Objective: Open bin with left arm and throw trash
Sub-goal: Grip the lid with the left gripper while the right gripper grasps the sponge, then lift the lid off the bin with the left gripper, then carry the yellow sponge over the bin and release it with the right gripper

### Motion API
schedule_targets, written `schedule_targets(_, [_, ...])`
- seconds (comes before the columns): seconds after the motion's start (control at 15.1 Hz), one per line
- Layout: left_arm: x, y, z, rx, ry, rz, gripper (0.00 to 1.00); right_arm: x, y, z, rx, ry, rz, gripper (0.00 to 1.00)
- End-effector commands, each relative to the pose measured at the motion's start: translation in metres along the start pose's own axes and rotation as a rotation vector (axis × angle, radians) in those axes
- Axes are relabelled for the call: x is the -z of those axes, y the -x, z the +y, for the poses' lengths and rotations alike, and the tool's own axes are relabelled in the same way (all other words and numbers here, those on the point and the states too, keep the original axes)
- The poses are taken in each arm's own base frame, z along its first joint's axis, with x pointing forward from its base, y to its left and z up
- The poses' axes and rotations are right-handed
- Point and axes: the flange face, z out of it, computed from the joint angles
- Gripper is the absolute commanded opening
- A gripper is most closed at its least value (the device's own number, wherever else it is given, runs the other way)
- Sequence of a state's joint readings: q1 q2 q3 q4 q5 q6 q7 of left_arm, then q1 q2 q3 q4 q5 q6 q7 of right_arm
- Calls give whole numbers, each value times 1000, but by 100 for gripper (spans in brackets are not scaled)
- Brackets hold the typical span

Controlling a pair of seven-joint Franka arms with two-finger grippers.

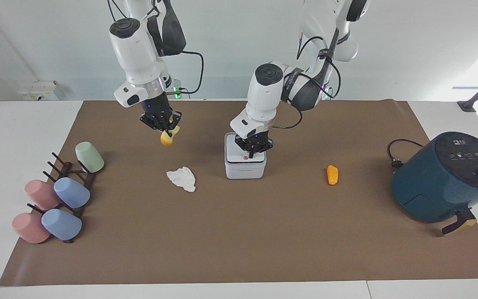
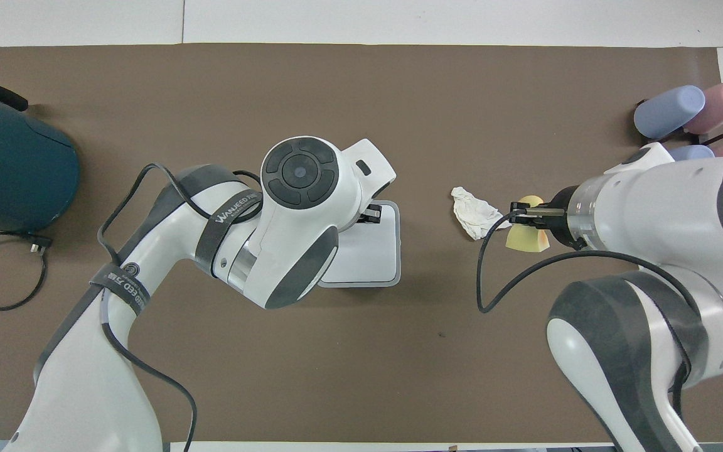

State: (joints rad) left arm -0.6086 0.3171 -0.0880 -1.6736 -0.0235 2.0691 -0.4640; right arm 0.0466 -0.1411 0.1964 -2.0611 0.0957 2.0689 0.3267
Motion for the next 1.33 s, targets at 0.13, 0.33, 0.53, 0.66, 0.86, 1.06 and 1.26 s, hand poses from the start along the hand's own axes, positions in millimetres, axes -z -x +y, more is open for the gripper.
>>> schedule_targets(0.13, [38, 12, -30, 25, -11, -40, 0, 0, -1, -3, -15, -14, 7, 0])
schedule_targets(0.33, [88, 18, -52, 5, 37, -72, 0, 0, 0, -7, -9, -14, 8, 0])
schedule_targets(0.53, [128, 29, -82, -5, 34, -76, 0, 1, 0, -8, -18, -18, 12, 0])
schedule_targets(0.66, [153, 35, -107, -8, 46, -84, 0, -2, 3, -28, -34, -23, 14, 0])
schedule_targets(0.86, [183, 46, -154, -33, 44, -105, 0, -9, -1, -77, -93, -65, 29, 0])
schedule_targets(1.06, [203, 53, -214, -62, 44, -134, 0, -25, -2, -125, -138, -124, 31, 0])
schedule_targets(1.26, [211, 57, -264, -89, 48, -147, 0, -46, 8, -161, -152, -174, 28, 0])
